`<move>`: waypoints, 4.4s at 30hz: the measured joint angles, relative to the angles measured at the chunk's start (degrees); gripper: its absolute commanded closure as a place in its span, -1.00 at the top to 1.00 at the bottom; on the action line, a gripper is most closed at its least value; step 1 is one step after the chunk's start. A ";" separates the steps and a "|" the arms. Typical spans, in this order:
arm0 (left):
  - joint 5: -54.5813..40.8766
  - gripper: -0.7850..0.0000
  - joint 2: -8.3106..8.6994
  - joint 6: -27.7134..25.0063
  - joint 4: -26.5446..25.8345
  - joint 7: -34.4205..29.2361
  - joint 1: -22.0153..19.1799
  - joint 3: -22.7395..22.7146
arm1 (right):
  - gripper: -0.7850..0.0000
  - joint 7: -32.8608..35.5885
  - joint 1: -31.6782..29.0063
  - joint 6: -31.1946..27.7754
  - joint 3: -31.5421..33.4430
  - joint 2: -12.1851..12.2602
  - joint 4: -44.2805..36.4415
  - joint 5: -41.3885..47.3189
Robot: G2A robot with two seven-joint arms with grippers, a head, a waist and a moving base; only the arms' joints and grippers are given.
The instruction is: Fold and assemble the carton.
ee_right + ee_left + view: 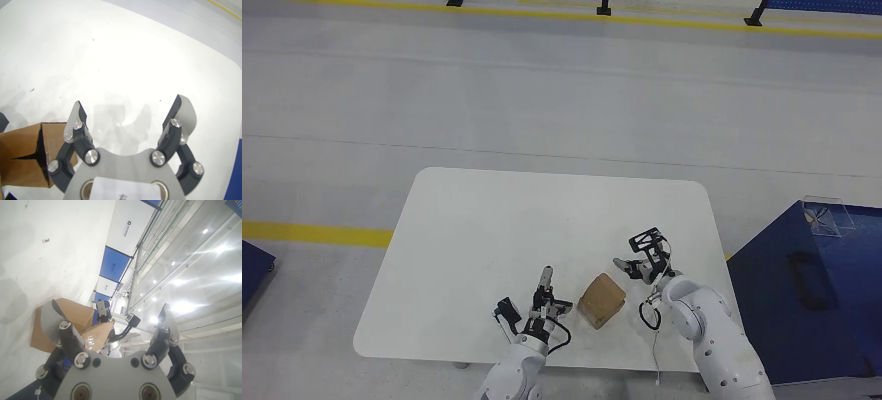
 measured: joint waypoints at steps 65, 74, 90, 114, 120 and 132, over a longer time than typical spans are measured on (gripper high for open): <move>22.39 0.11 0.31 7.51 5.50 0.30 -2.77 8.85 | 1.00 -6.71 -8.05 -4.89 0.94 1.92 -9.27 -8.22; 22.27 0.08 0.28 7.45 5.75 0.06 -2.92 8.83 | 1.00 -6.49 -7.04 -4.95 -0.83 1.76 -7.33 -8.58; 23.01 0.08 -0.02 7.84 6.64 1.44 -3.48 9.45 | 1.00 -6.44 -6.33 -4.12 -0.45 1.85 -6.46 -7.58; 23.79 0.04 -0.62 9.10 7.95 3.43 -4.34 10.33 | 1.00 -6.57 -5.90 -4.72 -0.70 2.07 -4.96 -7.39; 25.27 0.08 -0.88 9.96 8.85 5.38 -4.81 10.83 | 1.00 -6.47 -5.17 -4.74 -1.06 2.05 -3.92 -7.30; 26.20 0.00 -1.11 9.55 8.58 6.55 -4.52 10.96 | 1.00 -7.42 -5.29 -4.95 -0.08 2.29 -4.61 -6.49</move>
